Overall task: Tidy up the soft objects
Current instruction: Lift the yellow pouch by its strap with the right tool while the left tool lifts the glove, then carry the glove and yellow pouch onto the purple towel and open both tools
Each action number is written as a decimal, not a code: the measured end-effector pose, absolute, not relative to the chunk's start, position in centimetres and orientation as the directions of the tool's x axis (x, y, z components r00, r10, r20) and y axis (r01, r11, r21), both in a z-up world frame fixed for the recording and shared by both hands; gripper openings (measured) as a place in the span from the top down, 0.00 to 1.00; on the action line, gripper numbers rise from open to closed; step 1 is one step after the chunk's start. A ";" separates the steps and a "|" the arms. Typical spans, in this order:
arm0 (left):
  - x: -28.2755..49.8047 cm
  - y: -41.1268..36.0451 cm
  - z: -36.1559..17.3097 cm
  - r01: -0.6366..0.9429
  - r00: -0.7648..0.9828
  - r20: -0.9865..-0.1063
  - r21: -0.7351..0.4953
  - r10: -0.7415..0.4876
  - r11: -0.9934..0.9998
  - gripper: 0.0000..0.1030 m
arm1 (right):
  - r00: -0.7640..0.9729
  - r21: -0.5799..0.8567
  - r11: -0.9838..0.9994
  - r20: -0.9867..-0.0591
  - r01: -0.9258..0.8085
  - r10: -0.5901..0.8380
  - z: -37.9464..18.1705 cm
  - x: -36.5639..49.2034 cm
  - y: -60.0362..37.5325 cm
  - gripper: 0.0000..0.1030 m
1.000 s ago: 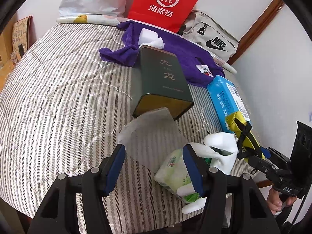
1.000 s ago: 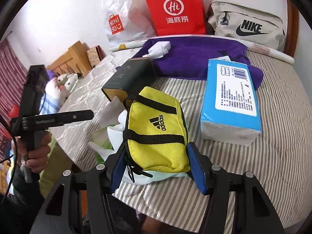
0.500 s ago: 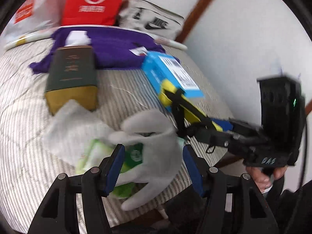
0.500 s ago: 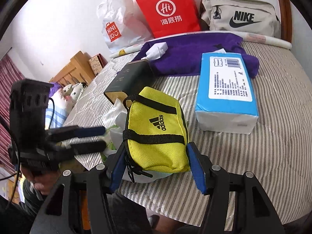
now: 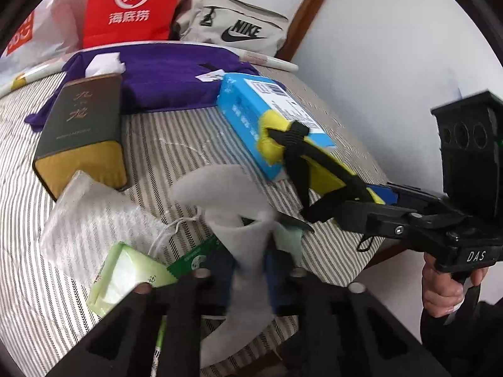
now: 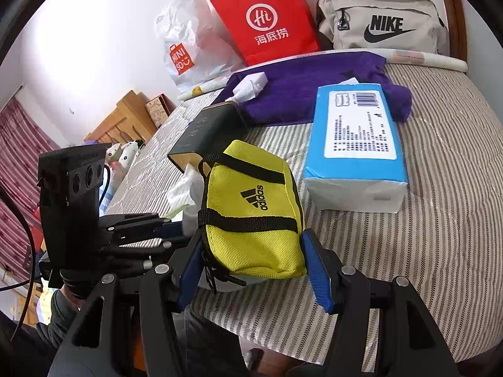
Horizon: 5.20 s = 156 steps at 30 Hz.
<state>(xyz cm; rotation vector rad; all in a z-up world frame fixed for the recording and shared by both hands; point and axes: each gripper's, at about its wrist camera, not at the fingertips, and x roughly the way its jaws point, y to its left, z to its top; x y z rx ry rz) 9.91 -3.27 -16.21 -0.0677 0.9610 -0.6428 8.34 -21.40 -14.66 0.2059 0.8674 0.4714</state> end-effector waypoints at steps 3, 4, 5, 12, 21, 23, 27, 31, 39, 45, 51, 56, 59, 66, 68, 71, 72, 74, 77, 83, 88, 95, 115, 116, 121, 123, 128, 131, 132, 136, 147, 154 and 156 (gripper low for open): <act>9.9 -2.5 -16.4 0.455 0.409 -0.732 -0.353 -0.545 0.817 0.91 | 0.560 0.367 0.880 -0.678 -0.302 0.475 -14.6 8.2 -21.8 0.42; 9.9 -2.2 -16.4 0.445 0.415 -0.730 -0.359 -0.543 0.821 0.91 | 0.563 0.367 0.880 -0.676 -0.302 0.475 -14.6 8.1 -22.0 0.43; 9.9 -2.0 -16.3 0.439 0.421 -0.728 -0.359 -0.542 0.824 0.91 | 0.567 0.364 0.881 -0.674 -0.302 0.473 -14.5 8.0 -22.1 0.43; 9.8 0.3 -15.0 0.396 0.470 -0.706 -0.368 -0.530 0.841 0.91 | 0.583 0.300 0.914 -0.704 -0.272 0.405 -15.4 7.2 -23.4 0.43; 9.2 3.0 -12.5 0.383 0.511 -0.637 -0.433 -0.577 0.816 0.91 | 0.576 0.279 0.938 -0.741 -0.204 0.345 -18.0 7.2 -26.0 0.44; 9.1 3.9 -11.5 0.382 0.515 -0.600 -0.478 -0.612 0.791 0.91 | 0.582 0.265 0.944 -0.743 -0.197 0.330 -18.1 7.1 -26.1 0.44; 9.0 5.1 -10.3 0.359 0.556 -0.586 -0.471 -0.590 0.806 0.91 | 0.579 0.268 0.946 -0.748 -0.184 0.324 -18.7 7.4 -26.3 0.44; 8.7 6.2 -9.7 0.338 0.584 -0.580 -0.462 -0.567 0.820 0.91 | 0.579 0.267 0.950 -0.754 -0.160 0.310 -19.3 7.9 -26.5 0.44; 9.7 6.2 -11.9 0.278 0.571 -0.657 -0.409 -0.492 0.869 0.91 | 0.567 0.267 0.952 -0.765 -0.152 0.305 -19.9 8.7 -26.3 0.42; 11.3 6.0 -16.5 0.202 0.486 -0.747 -0.409 -0.454 0.890 0.91 | 0.566 0.242 0.957 -0.772 -0.159 0.289 -20.0 8.9 -25.6 0.41; 10.5 5.9 -17.0 0.196 0.479 -0.748 -0.420 -0.460 0.886 0.55 | 0.566 0.248 0.954 -0.768 -0.167 0.299 -20.1 9.1 -25.6 0.37; 10.4 5.3 -17.8 0.195 0.495 -0.760 -0.375 -0.421 0.906 0.57 | 0.580 0.200 0.965 -0.772 -0.169 0.262 -20.1 9.3 -24.8 0.38; 10.2 5.2 -17.9 0.202 0.512 -0.749 -0.372 -0.421 0.906 0.69 | 0.589 0.160 0.973 -0.775 -0.168 0.230 -20.1 9.2 -24.7 0.48; 9.2 6.4 -16.4 0.227 0.551 -0.694 -0.408 -0.462 0.884 0.90 | 0.598 0.185 0.968 -0.761 -0.170 0.250 -19.5 8.2 -25.7 0.54; 8.9 6.8 -15.5 0.230 0.568 -0.678 -0.414 -0.468 0.880 0.90 | 0.598 0.228 0.955 -0.745 -0.188 0.295 -18.9 7.8 -26.1 0.62; 8.5 7.4 -14.0 0.245 0.586 -0.639 -0.447 -0.499 0.860 0.91 | 0.596 0.278 0.941 -0.728 -0.194 0.338 -18.0 7.5 -26.7 0.69; 8.5 7.5 -13.5 0.249 0.591 -0.630 -0.451 -0.503 0.857 0.91 | 0.602 0.287 0.938 -0.719 -0.196 0.346 -17.7 7.4 -26.9 0.69; 8.4 7.4 -12.3 0.261 0.609 -0.612 -0.446 -0.504 0.856 0.91 | 0.607 0.284 0.939 -0.717 -0.194 0.342 -17.4 7.4 -26.9 0.70; 8.2 7.4 -10.8 0.280 0.628 -0.588 -0.440 -0.509 0.853 0.91 | 0.612 0.280 0.940 -0.714 -0.195 0.339 -16.8 7.2 -26.8 0.70; 8.4 7.6 -8.8 0.297 0.651 -0.552 -0.446 -0.521 0.844 0.91 | 0.634 0.261 0.941 -0.696 -0.214 0.337 -14.6 6.8 -26.4 0.70; 9.1 8.0 -7.6 0.290 0.666 -0.533 -0.459 -0.522 0.839 0.91 | 0.651 0.234 0.946 -0.686 -0.226 0.325 -12.7 7.1 -26.2 0.70; 10.8 7.8 -5.9 0.282 0.680 -0.531 -0.447 -0.505 0.849 0.91 | 0.673 0.182 0.953 -0.676 -0.242 0.299 -9.7 8.9 -26.0 0.70; 21.9 6.8 -4.2 0.246 0.651 -0.588 -0.435 -0.481 0.866 0.91 | 0.675 0.208 0.955 -0.675 -0.211 0.297 -6.7 22.2 -25.3 0.70; 22.4 6.8 -4.3 0.248 0.649 -0.587 -0.436 -0.483 0.865 0.91 | 0.673 0.212 0.954 -0.677 -0.210 0.299 -6.8 22.8 -25.3 0.70; 25.2 7.2 -5.0 0.246 0.639 -0.572 -0.481 -0.514 0.841 0.91 | 0.658 0.198 0.958 -0.697 -0.207 0.286 -7.1 25.8 -25.1 0.70; 26.5 6.9 -5.2 0.243 0.633 -0.577 -0.486 -0.517 0.840 0.91 | 0.661 0.187 0.961 -0.699 -0.202 0.274 -7.1 26.7 -25.2 0.70; 29.6 5.8 -6.0 0.249 0.603 -0.595 -0.492 -0.531 0.834 0.91 | 0.655 0.172 0.965 -0.709 -0.196 0.260 -7.3 29.3 -25.1 0.70; 31.3 5.3 -6.4 0.249 0.593 -0.602 -0.496 -0.536 0.832 0.91 | 0.647 0.168 0.965 -0.717 -0.201 0.260 -7.8 30.9 -24.8 0.69; 31.8 5.3 -6.5 0.250 0.589 -0.602 -0.499 -0.539 0.830 0.91 | 0.642 0.166 0.965 -0.721 -0.202 0.259 -8.1 31.5 -24.7 0.69; 34.0 4.6 -7.2 0.260 0.561 -0.611 -0.510 -0.558 0.820 0.91 | 0.611 0.165 0.964 -0.748 -0.209 0.260 -9.3 34.0 -24.3 0.69; 37.7 3.4 -10.5 0.264 0.499 -0.665 -0.494 -0.556 0.828 0.91 | 0.538 0.186 0.958 -0.796 -0.220 0.278 -12.8 38.3 -23.8 0.74; 39.0 2.1 -12.5 0.269 0.452 -0.716 -0.459 -0.532 0.846 0.91 | 0.526 0.178 0.954 -0.803 -0.239 0.281 -13.1 38.9 -23.5 0.84; 39.2 2.0 -13.1 0.262 0.438 -0.725 -0.462 -0.531 0.847 0.91 | 0.521 0.162 0.956 -0.809 -0.246 0.271 -13.2 38.9 -23.3 0.83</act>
